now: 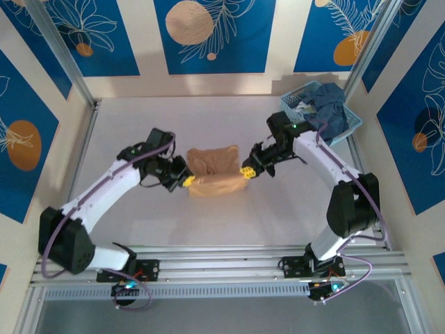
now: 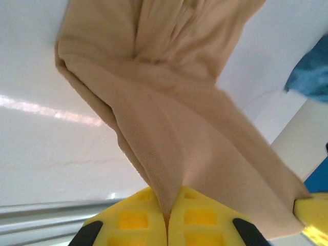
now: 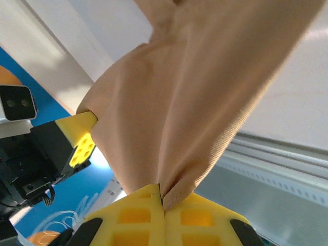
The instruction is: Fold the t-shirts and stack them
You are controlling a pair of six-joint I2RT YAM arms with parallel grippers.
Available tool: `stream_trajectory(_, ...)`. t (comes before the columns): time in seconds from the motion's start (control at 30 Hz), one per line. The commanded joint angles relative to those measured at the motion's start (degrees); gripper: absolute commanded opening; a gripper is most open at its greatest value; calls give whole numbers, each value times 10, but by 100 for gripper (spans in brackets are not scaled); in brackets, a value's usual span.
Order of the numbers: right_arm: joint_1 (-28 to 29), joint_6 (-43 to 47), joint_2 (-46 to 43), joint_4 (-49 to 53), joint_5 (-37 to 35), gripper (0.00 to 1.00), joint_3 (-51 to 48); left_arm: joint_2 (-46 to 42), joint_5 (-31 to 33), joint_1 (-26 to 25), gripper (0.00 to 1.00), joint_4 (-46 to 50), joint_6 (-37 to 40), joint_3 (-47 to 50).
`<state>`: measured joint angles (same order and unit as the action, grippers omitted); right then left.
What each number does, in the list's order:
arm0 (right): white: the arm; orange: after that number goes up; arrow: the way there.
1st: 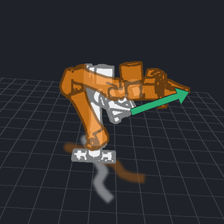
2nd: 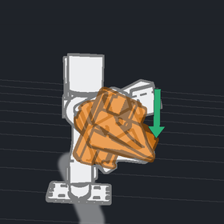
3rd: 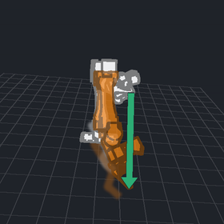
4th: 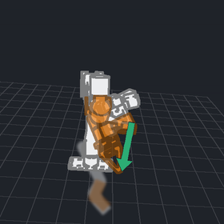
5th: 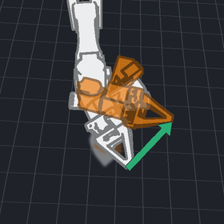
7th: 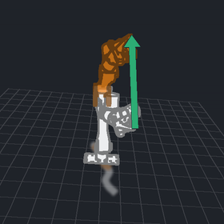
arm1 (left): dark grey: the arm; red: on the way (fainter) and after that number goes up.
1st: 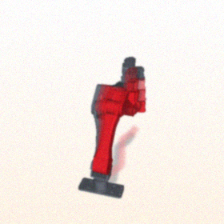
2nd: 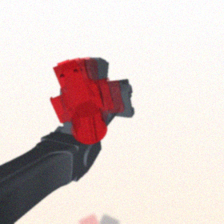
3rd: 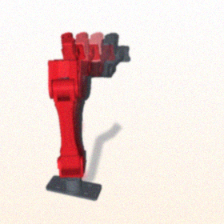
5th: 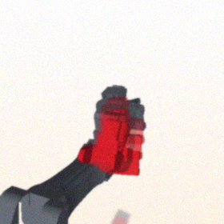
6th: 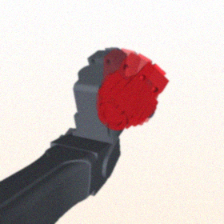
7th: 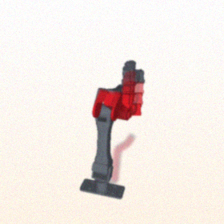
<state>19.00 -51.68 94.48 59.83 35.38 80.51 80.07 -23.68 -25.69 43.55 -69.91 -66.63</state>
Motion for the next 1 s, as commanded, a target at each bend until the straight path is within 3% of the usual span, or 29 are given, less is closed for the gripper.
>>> stream_trajectory(0.0,-15,-35,59,9,19,0,68,73,18,33,5,48,13,-87)
stream_trajectory(0.23,-35,-65,289,-12,7,0,294,317,-8,89,6,99,58,-320)
stream_trajectory(0.33,-40,-82,409,-10,5,2,424,419,-15,112,20,85,60,-402)
stream_trajectory(0.4,-44,-86,488,19,4,21,522,478,-5,126,37,84,75,-469)
stream_trajectory(0.5,-50,-92,556,21,-20,59,618,513,15,138,63,55,85,-536)
stream_trajectory(0.57,-58,-90,558,12,-34,73,635,499,36,138,74,45,92,-555)
stream_trajectory(0.7,-70,-60,493,3,-67,78,595,423,81,129,77,74,121,-523)
stream_trajectory(0.8,-71,-26,409,-22,-98,79,502,322,88,108,76,43,105,-382)
stream_trajectory(0.97,-63,7,207,-117,-144,76,244,166,75,29,69,-72,-24,-121)
